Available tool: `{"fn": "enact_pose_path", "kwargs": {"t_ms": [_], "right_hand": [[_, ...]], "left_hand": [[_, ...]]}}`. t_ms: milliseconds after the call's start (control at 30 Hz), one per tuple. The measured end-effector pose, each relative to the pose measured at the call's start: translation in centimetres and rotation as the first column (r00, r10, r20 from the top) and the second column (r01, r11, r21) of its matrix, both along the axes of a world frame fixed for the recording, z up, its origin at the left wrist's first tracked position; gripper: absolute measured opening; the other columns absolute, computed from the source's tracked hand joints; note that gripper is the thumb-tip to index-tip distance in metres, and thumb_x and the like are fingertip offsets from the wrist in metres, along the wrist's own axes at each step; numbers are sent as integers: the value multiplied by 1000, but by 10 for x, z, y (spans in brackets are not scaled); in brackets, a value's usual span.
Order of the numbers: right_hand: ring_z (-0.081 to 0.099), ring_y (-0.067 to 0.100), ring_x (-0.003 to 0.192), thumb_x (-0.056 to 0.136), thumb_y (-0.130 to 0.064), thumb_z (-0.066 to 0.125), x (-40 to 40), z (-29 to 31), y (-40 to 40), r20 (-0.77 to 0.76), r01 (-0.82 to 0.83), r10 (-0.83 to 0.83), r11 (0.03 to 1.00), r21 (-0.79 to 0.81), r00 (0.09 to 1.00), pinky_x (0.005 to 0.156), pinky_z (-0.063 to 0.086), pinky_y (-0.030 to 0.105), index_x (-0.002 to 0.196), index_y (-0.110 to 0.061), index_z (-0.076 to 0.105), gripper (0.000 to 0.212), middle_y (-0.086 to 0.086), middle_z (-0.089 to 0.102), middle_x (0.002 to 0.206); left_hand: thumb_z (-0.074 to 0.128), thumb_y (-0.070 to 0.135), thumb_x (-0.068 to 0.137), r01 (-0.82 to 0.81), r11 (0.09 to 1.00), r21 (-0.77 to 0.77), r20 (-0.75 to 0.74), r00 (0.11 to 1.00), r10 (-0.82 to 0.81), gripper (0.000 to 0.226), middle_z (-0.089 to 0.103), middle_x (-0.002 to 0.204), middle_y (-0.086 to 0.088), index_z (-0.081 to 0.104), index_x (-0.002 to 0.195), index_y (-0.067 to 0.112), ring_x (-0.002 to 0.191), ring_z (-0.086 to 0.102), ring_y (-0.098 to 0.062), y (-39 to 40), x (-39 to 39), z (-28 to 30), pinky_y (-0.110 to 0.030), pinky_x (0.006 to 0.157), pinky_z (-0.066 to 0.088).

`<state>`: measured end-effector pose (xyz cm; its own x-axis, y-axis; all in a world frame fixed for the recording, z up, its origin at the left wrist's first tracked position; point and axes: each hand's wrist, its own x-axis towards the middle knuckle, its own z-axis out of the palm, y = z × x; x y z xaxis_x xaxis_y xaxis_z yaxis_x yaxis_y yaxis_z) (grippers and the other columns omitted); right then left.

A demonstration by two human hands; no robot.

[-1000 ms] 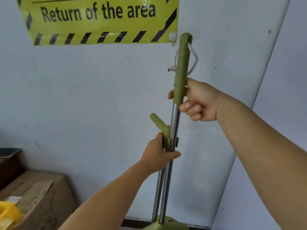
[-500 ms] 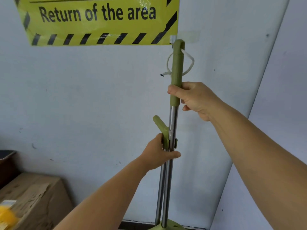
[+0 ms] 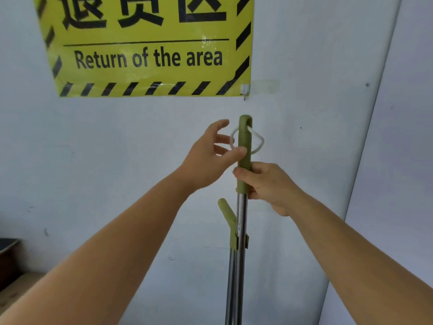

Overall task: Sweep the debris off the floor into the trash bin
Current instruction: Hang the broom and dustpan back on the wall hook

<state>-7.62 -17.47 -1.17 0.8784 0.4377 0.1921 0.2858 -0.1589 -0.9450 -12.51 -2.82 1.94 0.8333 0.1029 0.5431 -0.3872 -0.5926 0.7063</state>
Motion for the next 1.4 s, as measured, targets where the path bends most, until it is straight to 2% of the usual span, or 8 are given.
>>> {"fn": "enact_pose_path", "kwargs": {"t_ms": [167, 367, 467, 667, 867, 1000, 1200, 1400], "right_hand": [[64, 21, 81, 86, -30, 67, -1, 0, 1, -27, -16, 17, 1000, 9, 1000, 81, 59, 35, 96, -9, 70, 23, 10, 66, 87], [65, 20, 79, 87, -29, 66, -3, 0, -3, -48, -28, 28, 1000, -7, 998, 75, 58, 31, 97, -8, 69, 24, 10, 66, 87], [64, 21, 79, 87, -29, 66, -4, -3, -1, -48, -42, 41, 999, -17, 998, 82, 59, 36, 99, -6, 69, 26, 10, 66, 86], [65, 18, 78, 87, -30, 66, -4, -6, 5, -55, -61, 59, 997, -44, 997, 84, 59, 36, 99, -4, 69, 29, 8, 65, 84], [66, 16, 77, 86, -30, 68, 2, -7, 13, -79, -87, 82, 994, -60, 993, 83, 60, 35, 97, -6, 70, 26, 3, 65, 79], [67, 14, 75, 85, -29, 69, 8, -10, 13, -117, -122, 113, 990, -68, 987, 85, 59, 35, 97, -7, 70, 24, 1, 66, 78], [65, 22, 91, 89, -32, 63, 32, 21, 10, -126, -185, 189, 982, 46, 974, 90, 57, 37, 107, -4, 67, 34, 9, 66, 94], [67, 16, 83, 89, -23, 63, 77, 73, 17, 53, 58, -74, 963, 262, 996, 86, 57, 35, 94, -14, 70, 13, 3, 71, 87]], "left_hand": [[71, 21, 89, -9, 1000, 17, -99, 995, 11, 12, 72, 86, -4, 76, 97, 14, 65, 56, -8, 9, 6, 14, -26, 69, 50], [58, 31, 97, -248, 952, 178, -126, 954, 272, 26, 56, 58, 0, 73, 88, 12, 48, 50, -13, 23, 10, 33, -24, 48, 50], [53, 15, 100, -155, 966, -206, -163, 979, 122, 21, 67, 70, -7, 70, 96, 4, 48, 61, -12, 17, 11, 48, -23, 52, 58], [57, 2, 95, 178, 699, -693, 109, 984, -142, 13, 72, 86, -10, 69, 101, 2, 77, 70, -20, 8, 14, 87, -28, 73, 61], [63, 0, 92, 47, 985, -164, 192, 981, -15, 15, 71, 82, -5, 66, 89, 15, 72, 68, -16, 13, 19, 107, -26, 73, 56], [67, 12, 93, -134, 968, 210, 261, 962, 77, 16, 74, 83, -3, 69, 108, 13, 78, 72, -13, 12, 26, 117, -24, 76, 57], [68, 8, 90, -178, 963, 202, 273, 955, 120, 6, 69, 70, 3, 72, 95, 11, 60, 66, -6, 4, 59, 126, -23, 70, 60], [70, 9, 89, -228, 954, 194, 280, 945, 169, 4, 68, 67, 4, 72, 92, 11, 56, 66, -3, 2, 100, 120, -16, 62, 57]]}}
